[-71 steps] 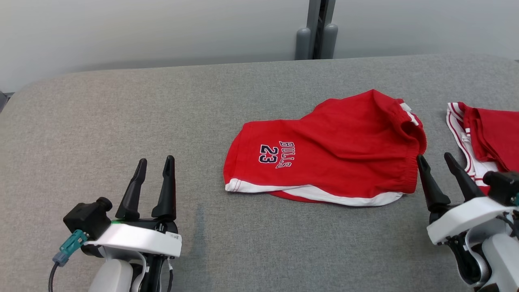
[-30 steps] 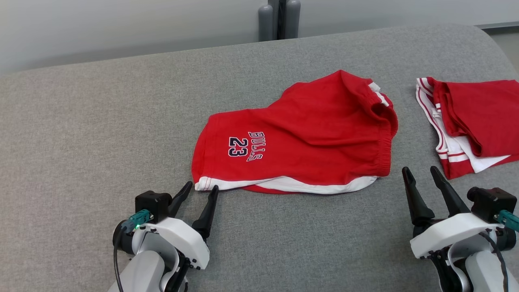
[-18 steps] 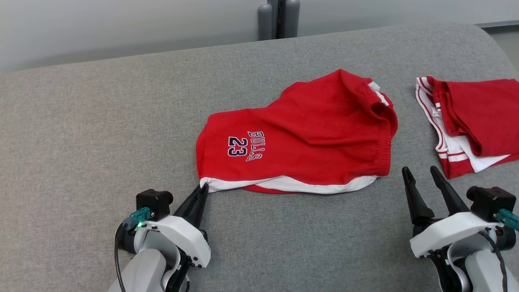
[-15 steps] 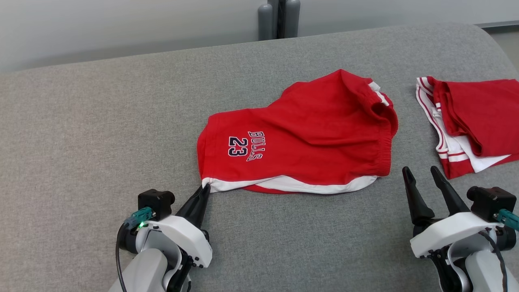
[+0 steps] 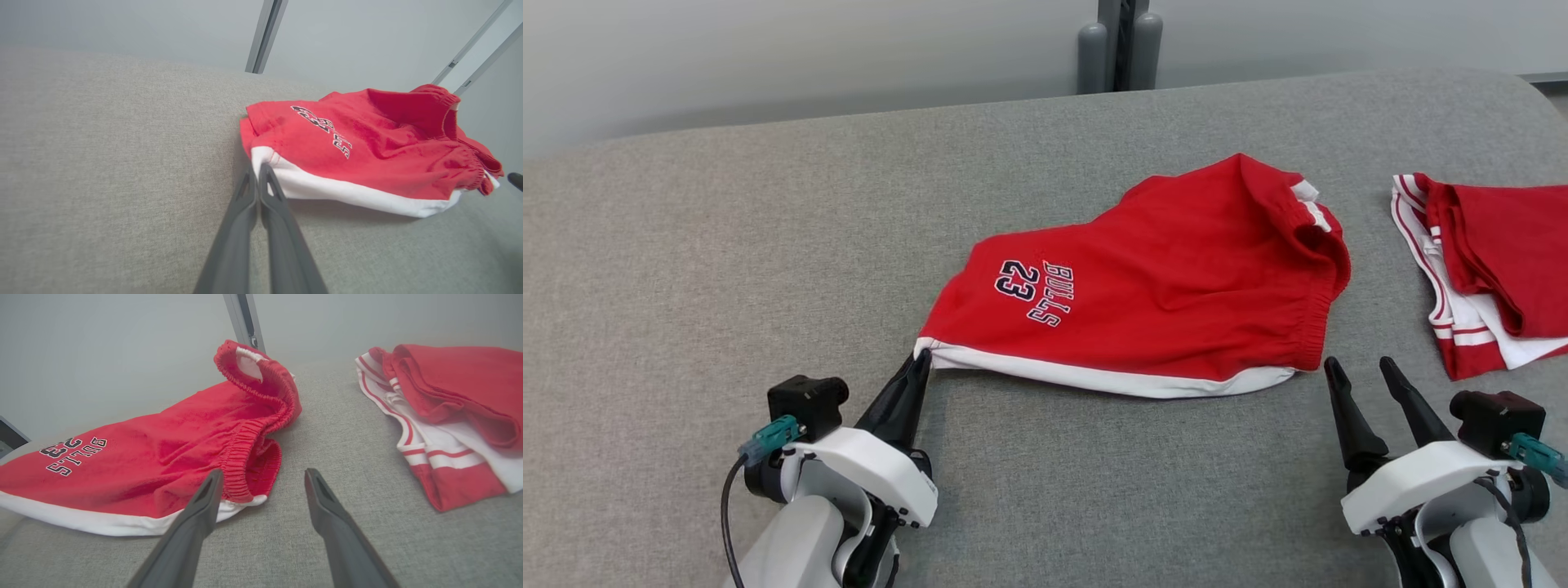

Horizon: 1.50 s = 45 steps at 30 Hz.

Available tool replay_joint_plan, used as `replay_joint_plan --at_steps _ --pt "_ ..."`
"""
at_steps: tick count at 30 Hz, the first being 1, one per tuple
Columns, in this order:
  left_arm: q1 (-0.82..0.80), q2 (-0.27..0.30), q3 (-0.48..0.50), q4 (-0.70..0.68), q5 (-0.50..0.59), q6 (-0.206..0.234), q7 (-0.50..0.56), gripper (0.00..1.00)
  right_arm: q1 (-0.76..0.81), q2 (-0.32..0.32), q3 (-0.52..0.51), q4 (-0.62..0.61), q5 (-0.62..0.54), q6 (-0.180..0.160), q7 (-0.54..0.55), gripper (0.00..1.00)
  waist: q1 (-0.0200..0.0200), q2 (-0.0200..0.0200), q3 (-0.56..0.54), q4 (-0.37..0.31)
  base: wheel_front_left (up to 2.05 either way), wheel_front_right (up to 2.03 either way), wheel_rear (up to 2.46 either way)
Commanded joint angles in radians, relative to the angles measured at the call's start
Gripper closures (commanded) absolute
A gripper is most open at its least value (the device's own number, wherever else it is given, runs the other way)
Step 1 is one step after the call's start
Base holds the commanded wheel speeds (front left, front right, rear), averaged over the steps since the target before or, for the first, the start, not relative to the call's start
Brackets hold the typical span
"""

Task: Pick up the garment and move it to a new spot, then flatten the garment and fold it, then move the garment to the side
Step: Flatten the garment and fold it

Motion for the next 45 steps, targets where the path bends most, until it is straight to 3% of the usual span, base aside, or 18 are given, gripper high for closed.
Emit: replay_joint_plan --at_steps 1,29,30,31,32,34,45 --pt "0.013 0.009 0.005 -0.012 -0.006 -0.001 -0.005 1.00 -0.005 -0.001 0.005 0.013 0.007 0.000 -0.007 0.00 0.0000 0.0000 -0.005 0.011 0.00 0.00 0.00" --pt "0.041 0.005 -0.023 -0.085 0.002 -0.001 -0.010 1.00 -0.099 0.054 0.015 0.226 0.158 0.000 0.028 0.00 0.0000 0.0000 -0.001 0.088 0.00 0.00 0.00" --pt "0.040 0.005 -0.024 -0.085 0.002 -0.001 -0.010 1.00 -0.103 0.055 0.018 0.231 0.169 0.000 0.028 0.03 0.0000 0.0000 -0.001 0.089 0.00 0.00 0.00" --pt "0.040 0.005 -0.025 -0.085 0.003 -0.001 -0.010 1.00 -0.107 0.057 0.022 0.235 0.180 0.000 0.029 0.13 0.0000 0.0000 -0.001 0.089 0.00 0.00 0.00" --pt "0.040 0.005 -0.025 -0.085 0.004 -0.001 -0.010 1.00 -0.110 0.058 0.026 0.240 0.191 0.000 0.030 0.52 0.0000 0.0000 -0.001 0.089 0.00 0.00 0.00" --pt "0.039 0.007 -0.025 -0.085 0.004 -0.001 -0.010 1.00 -0.115 0.051 0.045 0.251 0.207 0.000 0.028 1.00 0.0000 0.0000 -0.001 0.090 0.00 0.00 0.00" --pt "0.040 0.017 -0.009 -0.146 0.001 -0.001 -0.009 1.00 -0.139 -0.013 0.082 0.180 0.225 0.000 0.016 1.00 0.0000 0.0000 -0.023 0.071 0.00 0.00 0.00"
